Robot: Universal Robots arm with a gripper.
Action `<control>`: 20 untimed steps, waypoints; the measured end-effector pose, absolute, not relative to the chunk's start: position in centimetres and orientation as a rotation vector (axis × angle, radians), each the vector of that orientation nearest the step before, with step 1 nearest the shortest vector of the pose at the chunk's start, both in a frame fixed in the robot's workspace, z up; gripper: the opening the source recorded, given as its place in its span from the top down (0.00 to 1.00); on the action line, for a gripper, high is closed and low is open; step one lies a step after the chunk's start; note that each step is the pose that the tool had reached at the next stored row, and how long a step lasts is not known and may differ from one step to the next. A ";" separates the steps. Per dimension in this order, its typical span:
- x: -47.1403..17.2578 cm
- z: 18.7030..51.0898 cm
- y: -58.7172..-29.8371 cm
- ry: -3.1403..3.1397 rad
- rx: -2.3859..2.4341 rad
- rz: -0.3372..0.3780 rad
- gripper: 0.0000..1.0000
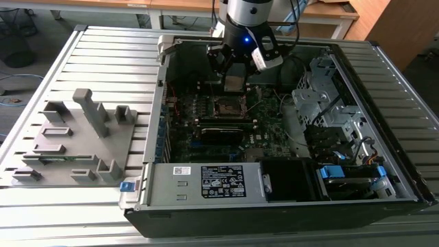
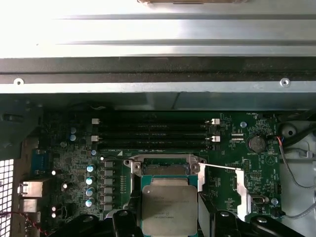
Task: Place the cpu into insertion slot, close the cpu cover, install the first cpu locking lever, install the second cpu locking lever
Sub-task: 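Place the cpu into insertion slot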
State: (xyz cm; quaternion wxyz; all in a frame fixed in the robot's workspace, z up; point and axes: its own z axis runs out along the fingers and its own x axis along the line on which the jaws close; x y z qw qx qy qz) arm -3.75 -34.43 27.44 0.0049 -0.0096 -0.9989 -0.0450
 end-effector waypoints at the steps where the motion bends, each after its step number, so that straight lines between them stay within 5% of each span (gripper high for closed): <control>1: -3.7 27.4 -34.4 -3.129 -0.030 -0.141 0.46; 20: -3.9 25.8 -34.4 -3.135 -0.029 -0.135 0.46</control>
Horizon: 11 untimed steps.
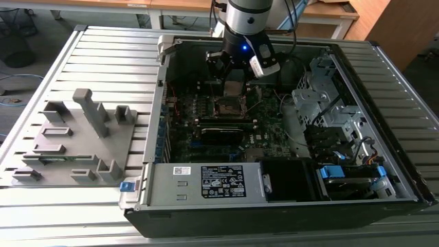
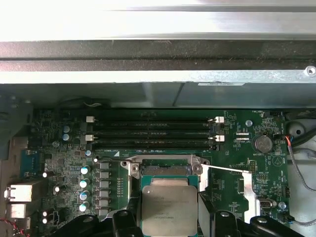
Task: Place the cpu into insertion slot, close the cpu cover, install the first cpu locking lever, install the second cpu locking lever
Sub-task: 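Place the cpu into insertion slot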
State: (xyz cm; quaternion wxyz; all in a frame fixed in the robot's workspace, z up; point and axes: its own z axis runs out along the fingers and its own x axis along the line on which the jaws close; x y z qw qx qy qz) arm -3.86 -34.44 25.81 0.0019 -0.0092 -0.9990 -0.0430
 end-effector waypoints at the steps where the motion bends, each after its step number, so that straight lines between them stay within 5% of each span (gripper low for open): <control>1: -3.9 25.8 -34.4 -3.135 -0.029 -0.135 0.46; 11: -3.9 25.9 -34.4 -3.135 -0.029 -0.135 0.46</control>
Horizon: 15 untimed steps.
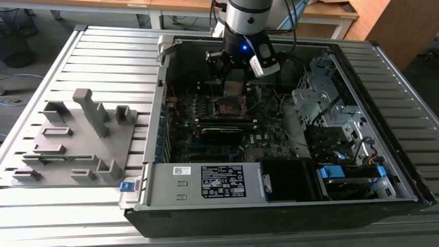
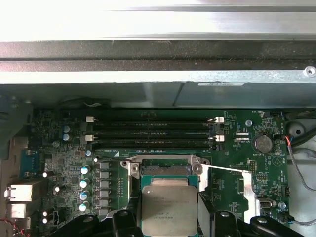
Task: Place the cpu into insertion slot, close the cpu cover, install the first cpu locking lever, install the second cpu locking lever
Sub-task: 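Place the cpu into insertion slot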
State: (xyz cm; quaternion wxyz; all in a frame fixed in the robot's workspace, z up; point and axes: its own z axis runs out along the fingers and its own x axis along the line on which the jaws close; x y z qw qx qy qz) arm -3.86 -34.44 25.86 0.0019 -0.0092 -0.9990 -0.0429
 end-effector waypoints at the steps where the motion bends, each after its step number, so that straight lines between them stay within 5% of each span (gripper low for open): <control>1: -3.9 25.9 -34.4 -3.135 -0.029 -0.134 0.46; 15: -3.9 25.5 -34.4 -3.137 -0.029 -0.135 0.46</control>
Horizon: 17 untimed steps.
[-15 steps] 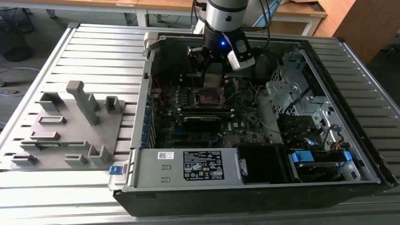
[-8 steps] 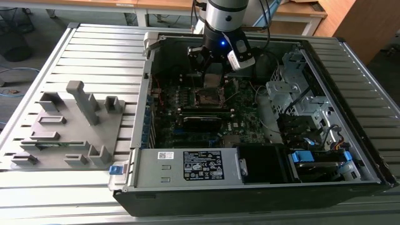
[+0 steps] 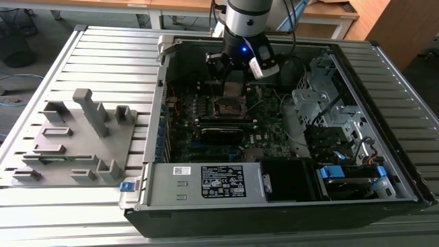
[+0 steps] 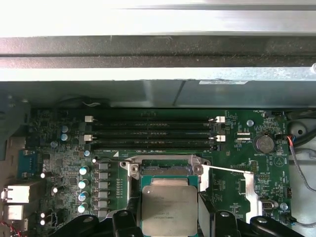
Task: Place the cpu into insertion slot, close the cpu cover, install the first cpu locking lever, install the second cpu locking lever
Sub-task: 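Place the cpu into insertion slot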
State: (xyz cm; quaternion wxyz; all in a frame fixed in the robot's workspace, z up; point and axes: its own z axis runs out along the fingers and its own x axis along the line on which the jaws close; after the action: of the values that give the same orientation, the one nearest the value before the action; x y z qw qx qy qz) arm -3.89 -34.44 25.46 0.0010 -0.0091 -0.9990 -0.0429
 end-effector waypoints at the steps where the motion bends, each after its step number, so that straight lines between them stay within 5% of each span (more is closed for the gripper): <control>1: -3.9 25.3 -34.4 -3.138 -0.029 -0.135 0.46; 17: -3.9 25.2 -34.4 -3.138 -0.111 -0.135 0.46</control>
State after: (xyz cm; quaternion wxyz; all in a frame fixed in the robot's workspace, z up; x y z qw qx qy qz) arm -3.90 -34.43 25.25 -0.0007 -0.0354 -0.9985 -0.0430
